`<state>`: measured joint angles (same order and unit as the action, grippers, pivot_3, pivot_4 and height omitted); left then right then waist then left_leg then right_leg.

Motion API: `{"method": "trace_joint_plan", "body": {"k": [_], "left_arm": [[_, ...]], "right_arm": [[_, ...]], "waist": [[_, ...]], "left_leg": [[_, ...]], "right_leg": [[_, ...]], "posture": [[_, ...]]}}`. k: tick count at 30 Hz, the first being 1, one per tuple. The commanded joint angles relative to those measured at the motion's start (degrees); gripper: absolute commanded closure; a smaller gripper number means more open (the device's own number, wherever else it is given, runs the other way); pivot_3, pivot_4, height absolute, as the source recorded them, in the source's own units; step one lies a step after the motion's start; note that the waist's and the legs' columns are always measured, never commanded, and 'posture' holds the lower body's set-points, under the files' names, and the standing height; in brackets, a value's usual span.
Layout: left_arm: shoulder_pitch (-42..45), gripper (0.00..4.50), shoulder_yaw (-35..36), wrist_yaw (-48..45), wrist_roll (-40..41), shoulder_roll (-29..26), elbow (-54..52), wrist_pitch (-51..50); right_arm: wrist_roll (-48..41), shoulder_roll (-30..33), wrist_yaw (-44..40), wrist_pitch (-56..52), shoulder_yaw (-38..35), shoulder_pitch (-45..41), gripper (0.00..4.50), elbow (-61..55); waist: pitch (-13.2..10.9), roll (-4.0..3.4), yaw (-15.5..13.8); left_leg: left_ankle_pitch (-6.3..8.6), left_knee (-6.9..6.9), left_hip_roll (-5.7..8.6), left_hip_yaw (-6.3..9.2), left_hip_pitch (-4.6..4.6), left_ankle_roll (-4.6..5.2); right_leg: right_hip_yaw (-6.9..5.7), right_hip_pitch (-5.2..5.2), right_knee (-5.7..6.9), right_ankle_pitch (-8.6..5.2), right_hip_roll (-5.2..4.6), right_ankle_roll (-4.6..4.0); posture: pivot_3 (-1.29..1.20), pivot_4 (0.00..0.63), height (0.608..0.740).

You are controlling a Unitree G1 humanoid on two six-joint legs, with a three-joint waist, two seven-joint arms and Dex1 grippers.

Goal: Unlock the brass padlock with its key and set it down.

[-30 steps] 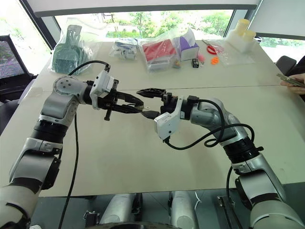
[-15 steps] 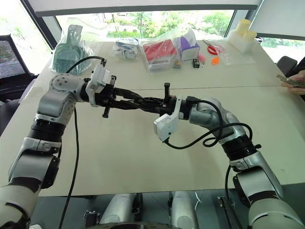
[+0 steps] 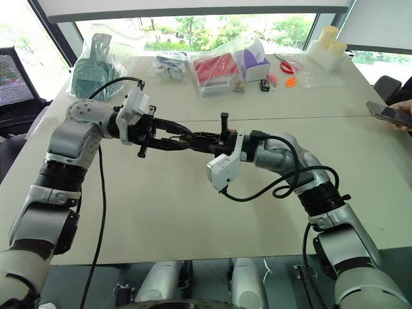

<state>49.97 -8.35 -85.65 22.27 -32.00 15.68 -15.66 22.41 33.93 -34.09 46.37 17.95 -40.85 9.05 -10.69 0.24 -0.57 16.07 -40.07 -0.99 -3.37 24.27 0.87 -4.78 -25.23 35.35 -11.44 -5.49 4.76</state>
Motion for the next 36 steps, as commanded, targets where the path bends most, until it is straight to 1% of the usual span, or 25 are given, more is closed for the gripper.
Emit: {"method": "trace_joint_plan", "body": {"k": [1,2,3,8,9,11,15,17,18,19,23,31,36], "left_arm": [[0.6,0.66,1.7,0.8,1.0,-1.1,-3.0,-1.5],[0.5,0.26,2.2,1.1,1.4,-1.3,-3.5,-2.1],[0.5,0.03,2.6,1.3,1.8,-1.5,-3.9,-2.6],[-0.2,0.03,5.4,2.9,4.2,-2.7,-5.9,-4.8],[-0.4,0.28,5.9,3.1,4.5,-3.2,-6.2,-5.4],[-0.7,0.91,6.2,3.4,4.7,-3.7,-6.7,-6.1],[-2.1,2.76,6.1,4.3,4.3,-4.3,-8.0,-6.0],[-3.5,3.76,5.5,5.5,2.9,-4.0,-8.2,-4.4],[-3.9,4.2,5.3,6.0,2.4,-3.8,-8.2,-3.9],[-4.3,4.49,5.0,6.0,2.1,-3.8,-8.2,-3.4],[-5.5,4.49,4.1,5.9,1.5,-3.6,-8.3,-3.2],[-6.3,4.49,1.8,5.5,-1.6,-2.9,-4.9,1.0],[-4.9,4.49,2.6,8.4,-2.6,-0.8,-1.4,3.3]], "right_arm": [[-0.9,0.1,0.4,-0.1,-0.8,-1.2,4.5,-1.0],[-1.0,0.2,0.3,-0.2,-0.8,-1.0,4.5,-1.0],[-1.0,0.3,0.3,-0.2,-0.9,-1.0,4.5,-0.9],[-1.0,0.6,0.4,-0.5,-1.0,-0.5,4.5,-1.0],[-1.0,0.6,0.4,-0.5,-1.0,-0.4,4.5,-1.0],[-1.0,0.6,0.5,-0.5,-0.9,-0.4,4.5,-0.9],[-1.0,0.4,0.4,-0.6,-0.8,-0.5,4.5,-0.8],[-1.0,0.2,0.4,-0.7,-0.7,-0.6,4.5,-0.9],[-1.0,0.2,0.4,-0.7,-0.7,-0.7,4.5,-0.9],[-1.0,0.1,0.4,-0.8,-0.6,-0.7,4.5,-0.9],[-1.2,0.2,0.3,-0.9,-0.7,-0.7,4.5,-1.1],[-1.4,0.4,-0.1,-1.3,-0.8,-0.7,4.5,-1.8],[-1.7,0.4,-0.5,-1.8,-0.8,-0.6,4.5,-2.4]], "waist": [[0.0,0.0,0.0],[0.0,0.0,0.0],[0.0,0.0,0.0],[0.0,0.0,0.0],[0.0,0.0,0.1],[0.0,0.0,0.1],[0.0,0.0,0.0],[0.0,0.0,0.0],[0.0,0.0,0.0],[0.0,0.0,0.0],[0.0,0.0,0.0],[0.0,0.0,0.0],[0.0,0.0,-0.1]], "left_leg": [[0.0,0.0,0.0,0.01,0.0,0.0],[0.0,0.0,0.0,0.01,0.0,0.0],[0.0,0.0,0.0,0.01,0.0,0.0],[0.0,0.0,-0.01,0.02,0.0,0.0],[0.0,0.0,-0.01,0.02,0.0,0.0],[0.0,0.0,-0.01,0.03,0.0,0.0],[0.0,0.0,-0.01,0.02,0.0,-0.01],[-0.01,0.0,-0.01,0.02,0.0,-0.01],[-0.01,0.0,-0.01,0.02,0.0,-0.01],[-0.01,0.0,-0.01,0.02,0.0,-0.02],[-0.02,0.0,0.0,0.01,0.0,-0.03],[-0.02,0.0,0.0,0.0,-0.01,-0.03],[-0.02,0.0,0.0,0.0,-0.01,-0.03]], "right_leg": [[0.0,0.0,0.0,0.0,0.0,0.0],[0.0,-0.01,0.0,0.0,0.0,0.0],[0.0,-0.01,0.01,0.0,0.0,0.0],[0.01,-0.01,0.01,0.0,0.0,0.0],[0.01,-0.01,0.01,0.0,0.0,0.0],[0.01,-0.01,0.01,0.0,0.0,0.0],[0.01,-0.01,0.01,0.0,0.0,0.0],[0.01,0.0,0.01,0.0,0.0,0.0],[0.01,-0.01,0.01,0.0,0.0,0.0],[0.01,-0.01,0.02,0.0,0.0,0.0],[0.01,-0.01,0.02,0.0,0.0,0.0],[0.01,-0.01,0.03,0.0,0.0,0.0],[0.01,0.0,0.03,0.0,0.0,0.0]], "posture": [[0.0,0.15,0.74],[0.0,0.15,0.74],[0.0,0.15,0.74],[0.0,0.15,0.74],[0.0,0.15,0.74],[0.0,0.15,0.74],[0.0,0.15,0.74],[0.0,0.15,0.74],[0.0,0.15,0.74],[0.0,0.15,0.74],[0.0,0.15,0.74],[0.0,0.15,0.74],[0.0,0.15,0.74]]}}
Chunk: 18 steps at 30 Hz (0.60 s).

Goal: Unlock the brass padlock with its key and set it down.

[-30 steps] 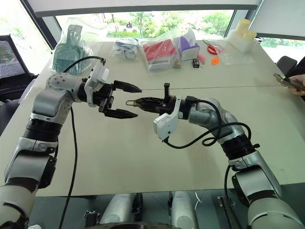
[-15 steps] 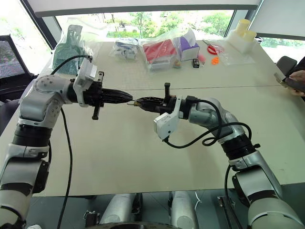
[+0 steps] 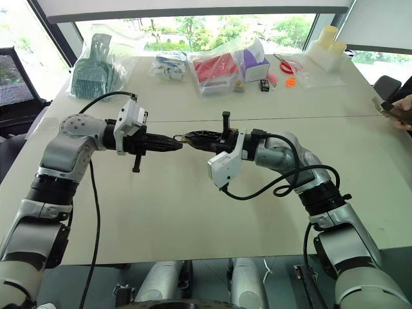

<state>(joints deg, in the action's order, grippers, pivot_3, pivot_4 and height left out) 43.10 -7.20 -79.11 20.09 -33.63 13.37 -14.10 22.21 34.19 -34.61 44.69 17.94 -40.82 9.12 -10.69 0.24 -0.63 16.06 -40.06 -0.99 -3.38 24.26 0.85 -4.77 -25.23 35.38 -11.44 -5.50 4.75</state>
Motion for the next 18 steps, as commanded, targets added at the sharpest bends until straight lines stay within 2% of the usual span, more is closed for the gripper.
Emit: {"method": "trace_joint_plan", "body": {"k": [1,7,13,18], "left_arm": [[2.2,4.49,1.7,2.3,-0.4,1.1,1.1,1.8],[1.9,4.49,2.4,2.7,0.6,0.9,0.6,1.2],[-1.0,4.49,2.0,2.0,-0.1,-1.9,-1.3,1.0],[-6.9,4.49,2.6,4.8,-1.8,-4.5,-3.5,2.4]], "right_arm": [[-1.6,0.2,0.0,-0.2,-0.8,-0.5,4.5,-2.6],[-1.6,0.1,-0.2,-0.5,-0.7,-0.2,4.5,-2.7],[-0.1,0.3,-0.1,-0.2,-0.1,-0.1,4.5,0.1],[8.1,0.7,5.3,0.7,1.2,-0.9,4.5,10.4]], "waist": [[0.0,0.0,0.0],[0.0,0.0,0.1],[0.0,0.0,0.1],[0.0,-0.01,0.3]], "left_leg": [[0.0,0.0,0.0,0.0,0.0,0.0],[0.0,0.01,0.0,-0.01,0.0,0.0],[0.0,0.0,0.0,0.0,0.0,0.0],[0.0,0.03,-0.01,-0.03,-0.08,0.0]], "right_leg": [[0.0,0.0,0.0,0.0,0.0,0.0],[0.0,-0.01,0.0,0.0,0.0,0.0],[0.0,0.0,0.0,0.0,0.0,0.0],[0.01,0.03,0.0,0.0,0.0,-0.01]], "posture": [[0.0,0.15,0.74],[0.0,0.15,0.74],[0.0,0.15,0.74],[0.0,0.15,0.74]]}}
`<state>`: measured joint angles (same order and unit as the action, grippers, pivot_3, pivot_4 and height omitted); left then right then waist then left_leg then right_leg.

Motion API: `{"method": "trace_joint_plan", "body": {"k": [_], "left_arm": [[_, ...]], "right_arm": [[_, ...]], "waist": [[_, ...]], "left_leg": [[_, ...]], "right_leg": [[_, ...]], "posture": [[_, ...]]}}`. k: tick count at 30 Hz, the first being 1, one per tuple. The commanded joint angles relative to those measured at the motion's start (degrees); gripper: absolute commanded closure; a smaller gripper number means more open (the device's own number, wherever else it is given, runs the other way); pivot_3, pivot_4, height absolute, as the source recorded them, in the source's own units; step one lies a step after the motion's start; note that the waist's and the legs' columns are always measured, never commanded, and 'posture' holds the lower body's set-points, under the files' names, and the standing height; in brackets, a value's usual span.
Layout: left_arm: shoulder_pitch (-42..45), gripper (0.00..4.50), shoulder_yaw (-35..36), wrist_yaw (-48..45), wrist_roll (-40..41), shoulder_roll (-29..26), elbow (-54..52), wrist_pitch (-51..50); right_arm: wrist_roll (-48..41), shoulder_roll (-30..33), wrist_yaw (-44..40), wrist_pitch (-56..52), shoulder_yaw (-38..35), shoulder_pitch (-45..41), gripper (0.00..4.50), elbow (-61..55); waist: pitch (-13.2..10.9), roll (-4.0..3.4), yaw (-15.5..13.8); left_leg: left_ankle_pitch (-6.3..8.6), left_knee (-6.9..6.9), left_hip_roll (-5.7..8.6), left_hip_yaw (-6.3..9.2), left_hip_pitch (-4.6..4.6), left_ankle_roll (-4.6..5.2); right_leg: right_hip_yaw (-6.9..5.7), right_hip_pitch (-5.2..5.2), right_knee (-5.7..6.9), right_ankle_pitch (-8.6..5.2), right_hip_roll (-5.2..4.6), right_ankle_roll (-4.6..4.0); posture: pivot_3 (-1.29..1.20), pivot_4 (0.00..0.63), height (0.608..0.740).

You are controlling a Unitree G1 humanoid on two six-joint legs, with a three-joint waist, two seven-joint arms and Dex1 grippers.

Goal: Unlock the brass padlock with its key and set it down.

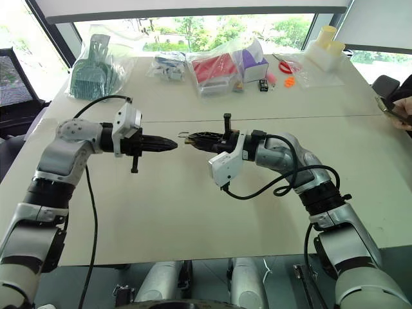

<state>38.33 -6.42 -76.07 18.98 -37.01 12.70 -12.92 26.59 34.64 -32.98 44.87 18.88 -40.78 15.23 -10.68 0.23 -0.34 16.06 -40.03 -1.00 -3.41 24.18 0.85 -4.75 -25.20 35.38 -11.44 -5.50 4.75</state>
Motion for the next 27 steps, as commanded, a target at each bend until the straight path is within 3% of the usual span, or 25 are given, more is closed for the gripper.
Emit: {"method": "trace_joint_plan", "body": {"k": [1,5,9,12,14,20,24,27], "left_arm": [[-3.1,4.49,1.8,2.2,-1.0,-1.3,-3.4,1.6],[-9.0,4.49,1.7,5.1,-1.2,-1.4,-9.7,0.8],[-13.7,4.5,1.0,7.0,-2.1,-1.7,-15.2,1.3],[-15.5,4.5,1.2,8.2,-1.6,-1.5,-17.9,-0.2],[-16.0,4.5,1.2,8.6,-1.5,-1.6,-18.8,-0.7],[-14.5,4.5,1.2,8.1,-1.4,-2.0,-18.3,-1.0],[-12.1,4.5,1.3,7.7,-1.5,-1.7,-15.7,-0.8],[-11.3,4.5,1.5,7.3,-1.4,-1.8,-14.3,-0.5]], "right_arm": [[4.6,0.0,4.6,0.7,0.5,-1.2,4.5,5.7],[9.2,-1.1,8.8,2.2,2.9,-2.5,4.5,11.4],[12.5,-1.9,11.4,2.8,5.3,-3.6,2.65,15.1],[11.9,-2.2,10.5,3.2,6.5,-3.1,0.91,14.9],[10.3,-1.7,8.5,3.2,6.8,-2.3,0.04,13.5],[-6.3,4.4,-8.7,-6.3,3.9,3.9,0.04,2.0],[-24.1,7.8,-20.5,-29.2,-2.2,9.4,0.04,-10.9],[-32.3,10.1,-24.9,-44.8,-6.0,11.6,0.04,-19.0]], "waist": [[0.0,-0.01,0.0],[0.0,-0.01,0.0],[0.0,-0.01,0.3],[0.0,-0.02,0.1],[0.0,-0.02,0.1],[0.0,-0.02,-0.4],[0.0,-0.02,-0.4],[0.0,-0.02,-0.4]], "left_leg": [[0.0,0.0,0.0,-0.01,0.0,0.0],[0.0,0.01,-0.01,-0.02,0.01,0.0],[-0.01,0.02,-0.01,-0.02,-0.01,-0.01],[-0.02,0.02,-0.02,0.01,-0.01,-0.03],[-0.02,0.02,-0.02,0.04,-0.02,-0.03],[-0.01,0.02,-0.01,0.19,-0.09,-0.02],[0.0,0.01,-0.03,0.23,-0.23,0.0],[0.01,0.02,-0.05,0.22,-0.32,0.01]], "right_leg": [[0.0,-0.01,0.0,0.0,0.0,-0.01],[0.04,-0.02,0.0,0.0,-0.02,-0.01],[0.05,-0.02,0.03,0.0,-0.02,-0.01],[0.05,-0.02,0.04,0.0,-0.02,-0.01],[0.05,-0.01,0.04,0.0,-0.02,-0.01],[0.06,0.08,0.03,0.0,-0.04,-0.01],[0.04,0.25,0.0,0.0,-0.05,-0.01],[0.04,0.3,0.02,0.0,-0.05,-0.02]], "posture": [[0.0,0.15,0.74],[0.0,0.15,0.74],[0.0,0.15,0.74],[0.0,0.15,0.74],[0.0,0.15,0.74],[0.0,0.15,0.74],[0.0,0.15,0.74],[0.0,0.15,0.74]]}}
